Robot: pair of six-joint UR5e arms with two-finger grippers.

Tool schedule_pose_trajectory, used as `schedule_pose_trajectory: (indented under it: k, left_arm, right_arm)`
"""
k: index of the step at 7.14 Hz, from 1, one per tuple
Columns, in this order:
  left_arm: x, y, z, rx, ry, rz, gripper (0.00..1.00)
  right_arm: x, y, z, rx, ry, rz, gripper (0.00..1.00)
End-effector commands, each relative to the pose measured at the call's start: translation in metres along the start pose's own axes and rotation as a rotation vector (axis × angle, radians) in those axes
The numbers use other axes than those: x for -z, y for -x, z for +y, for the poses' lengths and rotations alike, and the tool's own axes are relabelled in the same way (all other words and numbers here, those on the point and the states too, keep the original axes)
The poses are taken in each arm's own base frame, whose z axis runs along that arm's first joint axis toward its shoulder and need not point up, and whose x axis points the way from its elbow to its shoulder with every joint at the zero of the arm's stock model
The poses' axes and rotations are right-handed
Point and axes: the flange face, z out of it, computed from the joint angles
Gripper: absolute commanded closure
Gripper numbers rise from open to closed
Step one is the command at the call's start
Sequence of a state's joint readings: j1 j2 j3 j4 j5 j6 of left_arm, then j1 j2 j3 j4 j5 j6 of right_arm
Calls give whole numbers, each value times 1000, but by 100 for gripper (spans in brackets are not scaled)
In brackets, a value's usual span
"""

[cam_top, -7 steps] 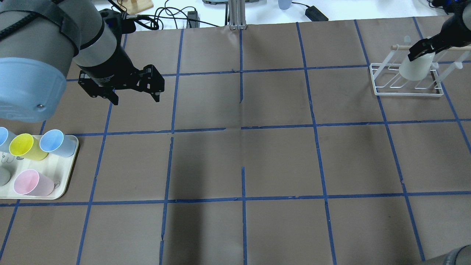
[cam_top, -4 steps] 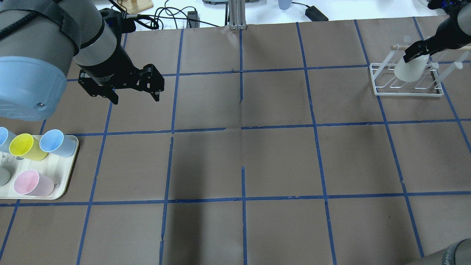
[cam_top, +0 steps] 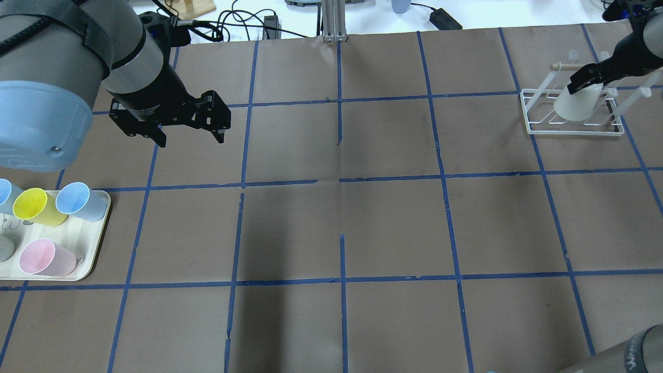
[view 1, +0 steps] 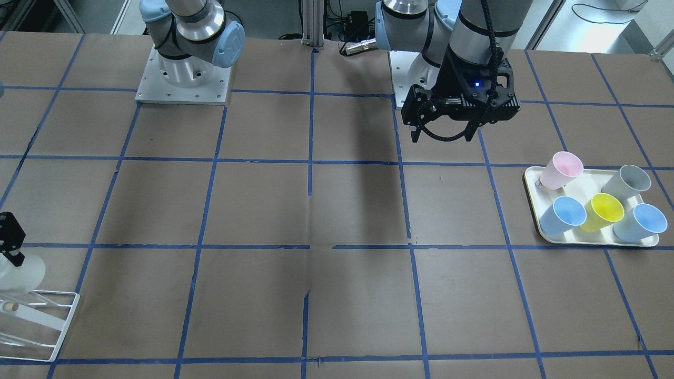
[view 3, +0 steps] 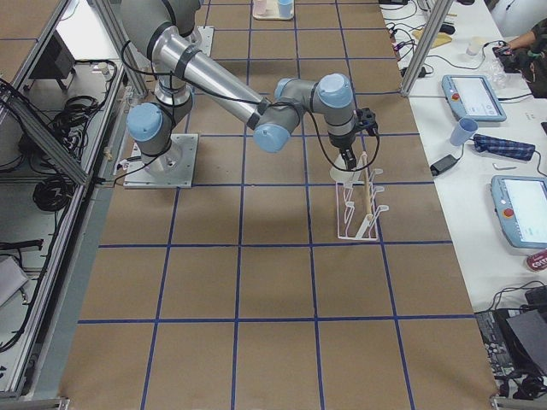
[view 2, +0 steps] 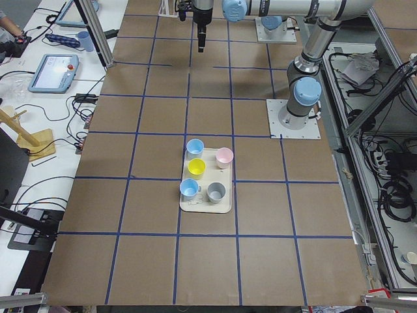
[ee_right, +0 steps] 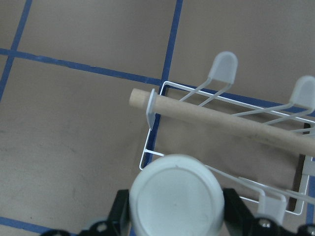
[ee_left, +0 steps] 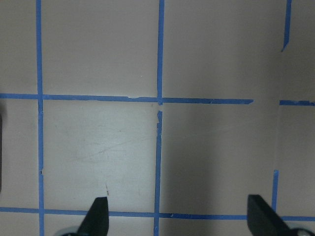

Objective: Transfer IKEA cup to right arm and place on rack

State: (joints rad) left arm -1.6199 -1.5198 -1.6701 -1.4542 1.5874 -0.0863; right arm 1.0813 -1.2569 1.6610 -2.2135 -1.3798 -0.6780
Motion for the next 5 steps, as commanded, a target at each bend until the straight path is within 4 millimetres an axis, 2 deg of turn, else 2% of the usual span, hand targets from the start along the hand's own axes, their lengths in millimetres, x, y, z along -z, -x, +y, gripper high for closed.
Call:
schedule_pose_trajectory:
  k: [1,2,3,5]
  left_arm:
    - [2,0,0,1,-4,2,0]
    - [2,0,0,0,-4,2,0]
    - [1,1,-1,1,-2,1,0]
    - [1,1,-1,0,-2,1,0]
  right_arm:
    - [-10,-5,2,-14,8,-6,57]
    - [-13,-6,2,-15,11,-8,20]
    - [-13,-7,1,-23,11,-6,0]
    - [-3,-5,2,-43,15,0,0]
